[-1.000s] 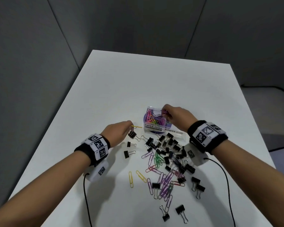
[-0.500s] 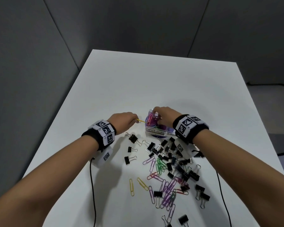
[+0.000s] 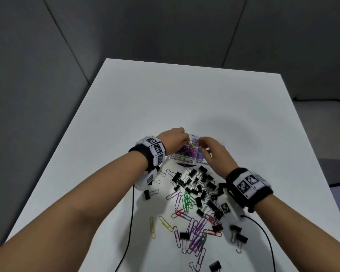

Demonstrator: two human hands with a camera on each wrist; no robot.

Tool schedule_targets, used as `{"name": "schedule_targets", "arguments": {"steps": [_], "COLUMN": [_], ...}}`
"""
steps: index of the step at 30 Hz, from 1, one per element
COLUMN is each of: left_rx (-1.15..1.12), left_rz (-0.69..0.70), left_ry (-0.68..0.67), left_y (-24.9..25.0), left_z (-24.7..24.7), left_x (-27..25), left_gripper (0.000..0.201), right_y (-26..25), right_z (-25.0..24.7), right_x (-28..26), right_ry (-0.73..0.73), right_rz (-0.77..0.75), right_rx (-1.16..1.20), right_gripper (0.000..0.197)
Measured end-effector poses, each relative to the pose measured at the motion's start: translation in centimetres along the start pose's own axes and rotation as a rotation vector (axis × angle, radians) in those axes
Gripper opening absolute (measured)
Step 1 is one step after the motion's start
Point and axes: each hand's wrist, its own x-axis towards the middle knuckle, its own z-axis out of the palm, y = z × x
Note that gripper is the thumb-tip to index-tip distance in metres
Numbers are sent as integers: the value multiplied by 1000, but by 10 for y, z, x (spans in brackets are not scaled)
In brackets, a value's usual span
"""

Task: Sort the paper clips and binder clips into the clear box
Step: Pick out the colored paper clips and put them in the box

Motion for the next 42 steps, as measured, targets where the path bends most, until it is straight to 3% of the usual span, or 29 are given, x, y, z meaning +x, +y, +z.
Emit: {"name": "schedule_targets", "arguments": {"steps": [7,12,15,20,25,33,38,42], "left_rx": [7,129,64,155,125,69,103,127], "left_rz": [62,152,211,250,166,113,139,185], "left_ry": [22,116,-21,-325,-360,-259,-225,-211], "left_y": [10,17,20,15,15,30,38,41], "left_z": [6,4,21,74,95,99,101,104], "left_x": [11,-30,-72,-140,-168,-158,-146,-141], "left_gripper": [38,36,26,38,53,40,34,31], "right_y": [26,23,19,22,21,23,18,19], "right_z": [5,7,15,32,49,70,70,70], "right_x": [-54,-77,-98,-145,-169,-161,-152,-153], "right_ry": [-147,-239,-295,-412,-452,-350,-254,-269], "right_rz": [-6,-47,-130,-310,-498,-533,-468,-462], "right_rx": [-171,-239,-286,-378,-537,-619,-599,-620], "right_gripper": [23,22,21,22,54,24,25,35]}}
